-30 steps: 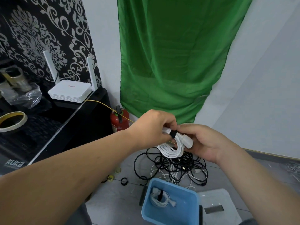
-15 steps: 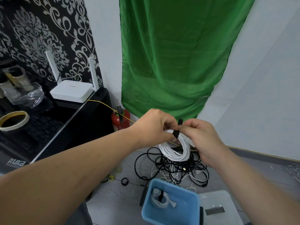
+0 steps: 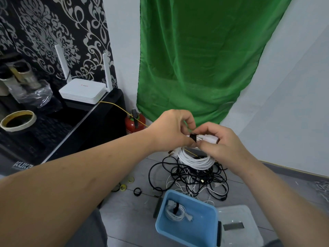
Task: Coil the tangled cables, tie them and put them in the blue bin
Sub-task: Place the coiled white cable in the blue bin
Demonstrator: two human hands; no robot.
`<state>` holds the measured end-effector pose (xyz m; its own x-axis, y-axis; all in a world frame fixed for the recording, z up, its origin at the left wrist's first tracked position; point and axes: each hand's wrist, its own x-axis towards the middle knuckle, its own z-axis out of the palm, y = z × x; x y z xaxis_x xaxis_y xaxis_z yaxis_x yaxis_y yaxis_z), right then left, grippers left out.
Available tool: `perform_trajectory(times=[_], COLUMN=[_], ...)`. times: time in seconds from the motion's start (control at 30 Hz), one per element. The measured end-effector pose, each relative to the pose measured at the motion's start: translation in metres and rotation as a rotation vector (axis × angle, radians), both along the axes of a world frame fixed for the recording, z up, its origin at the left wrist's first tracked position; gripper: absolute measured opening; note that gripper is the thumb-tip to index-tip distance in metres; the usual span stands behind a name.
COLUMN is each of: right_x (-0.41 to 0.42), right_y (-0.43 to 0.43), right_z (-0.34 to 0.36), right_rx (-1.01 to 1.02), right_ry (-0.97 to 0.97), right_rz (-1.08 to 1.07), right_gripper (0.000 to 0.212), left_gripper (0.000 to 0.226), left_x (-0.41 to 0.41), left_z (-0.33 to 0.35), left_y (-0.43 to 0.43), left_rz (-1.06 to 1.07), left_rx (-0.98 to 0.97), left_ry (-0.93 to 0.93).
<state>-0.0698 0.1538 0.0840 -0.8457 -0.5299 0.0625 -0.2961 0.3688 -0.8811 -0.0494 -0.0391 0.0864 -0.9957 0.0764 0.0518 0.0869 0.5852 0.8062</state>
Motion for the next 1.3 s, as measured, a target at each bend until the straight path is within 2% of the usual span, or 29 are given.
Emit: perform_trajectory(times=[0.13,0.27,0.4,0.5,0.7,0.77,0.9,1.1,1.2,1.3], right_x=[-0.002,-0.004,-0.007,-0.006,-0.005,-0.006,-0.001,0.007,0.009,0.023], right_y=[0.002,0.003,0.006,0.006,0.012,0.014,0.017,0.033,0.047,0.059], right_z=[-0.006,-0.011,-0.013,-0.015,-0.029,-0.038,-0.064,-0.104,-0.133,-0.17], right_rx=[0.073,0.116,0.024,-0.046,-0.101,-0.09,-0.082,-0.08,0.005,0.145], right_ry=[0.031,-0.021,-0.245,-0.371,-0.553,-0.575,-0.631,-0.715,-0.839,-1.027], right_rz=[0.027,-0.024,-0.172,-0.218,-0.29,-0.325,-0.391,-0.401,-0.434,-0.428], right_gripper=[0.022,0.024,0.029,0.029,0.021,0.019,0.034,0.021,0.021,0.03], left_gripper=[0.03,0.028,0.014,0.006,0.011,0.011,0.012,0.015,0.017,0.017], left_x=[0.001,0.002,0.003,0.004,0.0,0.0,0.007,0.007,0.006,0.011], left_z=[-0.004,-0.007,-0.011,-0.017,-0.036,-0.041,-0.052,-0.089,-0.121,-0.163], left_y=[0.001,0.005,0.012,0.018,0.035,0.039,0.052,0.065,0.08,0.086], left_rz=[-0.015,-0.011,0.003,-0.049,-0.149,-0.152,-0.139,-0.15,-0.107,-0.046], left_rx=[-0.033,-0.06,-0.147,-0.319,-0.529,-0.518,-0.502,-0.386,-0.388,-0.388], left_ry=[-0.02,-0.038,0.089,0.171,0.124,0.09,0.029,-0.103,-0.177,-0.254])
